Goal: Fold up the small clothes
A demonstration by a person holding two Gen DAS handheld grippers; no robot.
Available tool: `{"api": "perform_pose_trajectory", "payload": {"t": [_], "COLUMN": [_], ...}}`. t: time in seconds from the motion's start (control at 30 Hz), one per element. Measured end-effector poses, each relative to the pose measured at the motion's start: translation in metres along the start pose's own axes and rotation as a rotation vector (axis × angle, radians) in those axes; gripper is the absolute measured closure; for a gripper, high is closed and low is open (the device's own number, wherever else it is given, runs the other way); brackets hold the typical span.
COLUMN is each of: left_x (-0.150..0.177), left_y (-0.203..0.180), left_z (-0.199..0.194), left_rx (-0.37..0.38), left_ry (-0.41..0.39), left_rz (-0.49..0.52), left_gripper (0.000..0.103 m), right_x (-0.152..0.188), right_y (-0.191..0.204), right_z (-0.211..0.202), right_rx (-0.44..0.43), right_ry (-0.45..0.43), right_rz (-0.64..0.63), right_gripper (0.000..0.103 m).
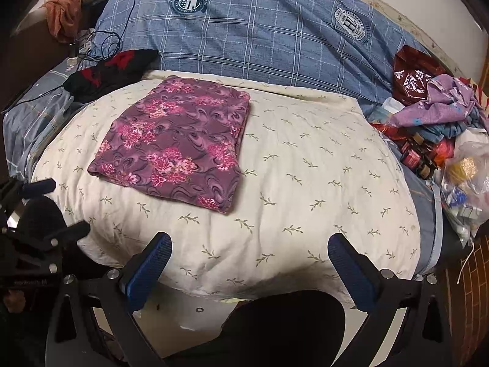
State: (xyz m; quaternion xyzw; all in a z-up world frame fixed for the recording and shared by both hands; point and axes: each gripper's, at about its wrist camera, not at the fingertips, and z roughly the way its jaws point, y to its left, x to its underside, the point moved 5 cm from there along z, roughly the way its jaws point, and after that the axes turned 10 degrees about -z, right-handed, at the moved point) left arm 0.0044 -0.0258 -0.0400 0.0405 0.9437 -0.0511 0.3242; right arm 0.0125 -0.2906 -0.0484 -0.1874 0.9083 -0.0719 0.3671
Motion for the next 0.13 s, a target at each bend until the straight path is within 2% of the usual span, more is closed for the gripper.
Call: {"api": "perform_pose_trajectory", "payload": {"t": [0.13], "left_x": [0.0001], "left_y": [-0.0051], "left_z": [-0.0006], "left_rx": [-0.014], "left_ry": [-0.006], "left_rz": [0.015], "left_gripper": [0.008], "right_x": [-0.0011], "right_y": [-0.0048], "right_z": [-0.0003], "right_rx": [0.006], "right_ry": [-0.004], "right_rz": [0.006], "right_gripper": [0.000]}}
